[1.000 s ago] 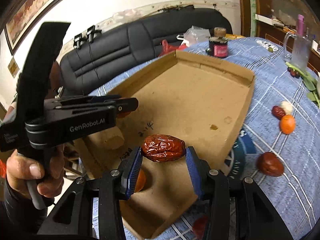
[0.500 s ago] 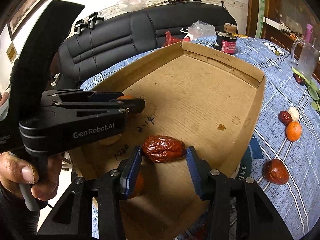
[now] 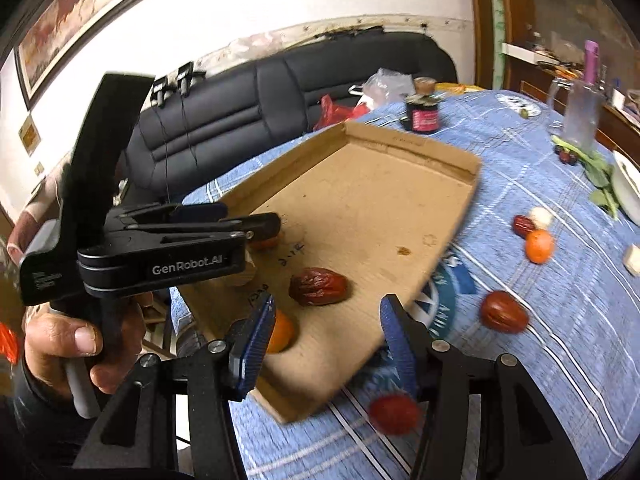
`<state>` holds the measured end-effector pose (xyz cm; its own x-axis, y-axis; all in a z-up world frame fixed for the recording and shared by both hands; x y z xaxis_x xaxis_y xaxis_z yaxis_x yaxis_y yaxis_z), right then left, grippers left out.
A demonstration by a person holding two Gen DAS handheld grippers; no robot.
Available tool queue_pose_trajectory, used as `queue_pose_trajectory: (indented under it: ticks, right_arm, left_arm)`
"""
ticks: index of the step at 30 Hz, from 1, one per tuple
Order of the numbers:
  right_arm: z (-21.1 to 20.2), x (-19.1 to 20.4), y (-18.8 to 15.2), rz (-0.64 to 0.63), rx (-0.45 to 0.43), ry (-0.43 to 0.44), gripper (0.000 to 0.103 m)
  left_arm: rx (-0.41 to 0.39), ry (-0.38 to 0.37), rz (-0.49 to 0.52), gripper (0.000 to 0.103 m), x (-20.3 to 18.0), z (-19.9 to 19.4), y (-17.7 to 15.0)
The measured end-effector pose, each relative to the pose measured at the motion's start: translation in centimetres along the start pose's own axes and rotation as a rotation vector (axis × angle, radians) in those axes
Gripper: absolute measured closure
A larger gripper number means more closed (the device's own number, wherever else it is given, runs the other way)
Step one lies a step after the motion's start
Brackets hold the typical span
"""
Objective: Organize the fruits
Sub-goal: 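Open the left tool over the tray while the right tool releases the date there, then withdraw both tools from the tray and move the left tool toward a dark date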
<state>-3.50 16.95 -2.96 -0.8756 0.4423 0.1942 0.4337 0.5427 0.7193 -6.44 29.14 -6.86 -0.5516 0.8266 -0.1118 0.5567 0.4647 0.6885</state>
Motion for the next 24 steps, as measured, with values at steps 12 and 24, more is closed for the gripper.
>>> queue_pose_trajectory:
  ticks: [12, 24]
  right_arm:
    - [-6.6, -7.4, -2.7, 0.158, -0.051, -0.093, 0.047]
    - [-10.8, -13.4, -5.9, 0.255, -0.081, -0.201, 0.047]
  left_arm:
    - [-0.020, -0.074, 0.050, 0.039, -5.0, -2.6, 0.2]
    - [0.006, -0.171, 0.164, 0.039, -12.3, -3.2, -1.5]
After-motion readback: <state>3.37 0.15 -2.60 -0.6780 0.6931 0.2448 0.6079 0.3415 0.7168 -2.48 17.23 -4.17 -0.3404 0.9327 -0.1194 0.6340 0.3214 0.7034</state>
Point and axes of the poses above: each gripper's, at about its wrist camera, not at the fingertips, and z roughly the way its jaws point, x to its left, y to its top, the point moved 7 cm from there along z, roughly the way its jaws point, and after that the axes turned 6 degrees about -x, right-handed, at the moved point
